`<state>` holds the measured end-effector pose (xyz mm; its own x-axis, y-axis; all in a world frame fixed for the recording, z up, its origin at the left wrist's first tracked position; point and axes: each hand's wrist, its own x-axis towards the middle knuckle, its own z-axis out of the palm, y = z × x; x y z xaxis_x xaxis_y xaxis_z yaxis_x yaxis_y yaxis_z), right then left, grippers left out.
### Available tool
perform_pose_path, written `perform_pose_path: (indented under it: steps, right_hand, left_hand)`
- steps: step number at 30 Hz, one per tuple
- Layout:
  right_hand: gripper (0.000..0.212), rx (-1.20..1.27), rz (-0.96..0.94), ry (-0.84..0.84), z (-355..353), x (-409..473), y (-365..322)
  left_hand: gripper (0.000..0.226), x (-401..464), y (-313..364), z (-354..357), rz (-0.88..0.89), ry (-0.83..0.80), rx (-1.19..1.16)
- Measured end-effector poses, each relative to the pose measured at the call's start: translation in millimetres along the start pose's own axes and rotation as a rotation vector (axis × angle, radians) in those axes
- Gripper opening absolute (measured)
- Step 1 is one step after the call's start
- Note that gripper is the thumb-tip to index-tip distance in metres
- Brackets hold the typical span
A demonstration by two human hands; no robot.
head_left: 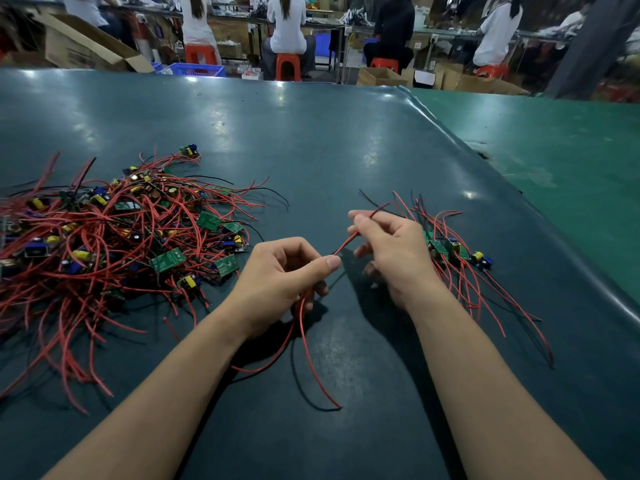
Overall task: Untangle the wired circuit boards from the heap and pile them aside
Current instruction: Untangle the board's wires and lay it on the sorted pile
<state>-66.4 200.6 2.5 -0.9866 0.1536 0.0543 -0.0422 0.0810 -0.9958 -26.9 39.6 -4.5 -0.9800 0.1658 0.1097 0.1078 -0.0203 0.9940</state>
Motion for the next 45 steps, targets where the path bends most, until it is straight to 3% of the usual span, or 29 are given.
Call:
perform_pose_path:
  steps: [2, 8, 14, 21, 28, 30, 32, 34, 38, 41, 45]
  right_hand:
    - [0.014, 0.119, 0.033, 0.006, -2, 1, -3]
    - [0.025, -0.025, -0.125, 0.059, 2, -3, -2]
    - [0.016, 0.307, 0.014, 0.073, -2, 0, -10]
    - [0.019, 0.646, 0.259, -0.136, -11, 2, -14]
    - [0.024, 0.598, 0.198, -0.058, -8, 4, -12]
    - [0.039, 0.622, 0.165, -0.060, -7, 4, -13]
    - [0.058, 0.571, 0.206, -0.128, -5, 3, -14]
    - [0.061, 0.380, 0.265, -0.239, -3, -2, -14]
    - [0.042, 0.262, 0.209, -0.456, -1, -9, -9]
    - [0.021, 0.252, 0.147, -0.359, -1, -7, -9]
    - [0.020, 0.449, 0.123, -0.056, -8, 2, -11]
  left_hand:
    - [0.023, 0, 1, -1, -0.007, -0.017, -0.003]
    - [0.024, -1, 2, -2, 0.001, -0.054, 0.017]
    - [0.022, -2, 3, -4, -0.002, -0.066, -0.008]
    - [0.022, -3, 3, -6, 0.010, -0.124, -0.018]
    - [0.020, -1, 2, -5, 0.016, -0.122, -0.027]
    - [0.021, 0, 0, -4, 0.035, -0.055, -0.065]
    - [0.021, 0, 0, -3, 0.061, 0.002, -0.095]
    - [0.019, 0, 0, -2, 0.075, 0.043, -0.093]
    - [0.023, 1, 0, -1, 0.069, 0.065, -0.060]
    - [0.023, 0, 0, 1, 0.064, 0.002, -0.018]
    - [0.024, 1, -1, -3, 0.015, -0.068, -0.090]
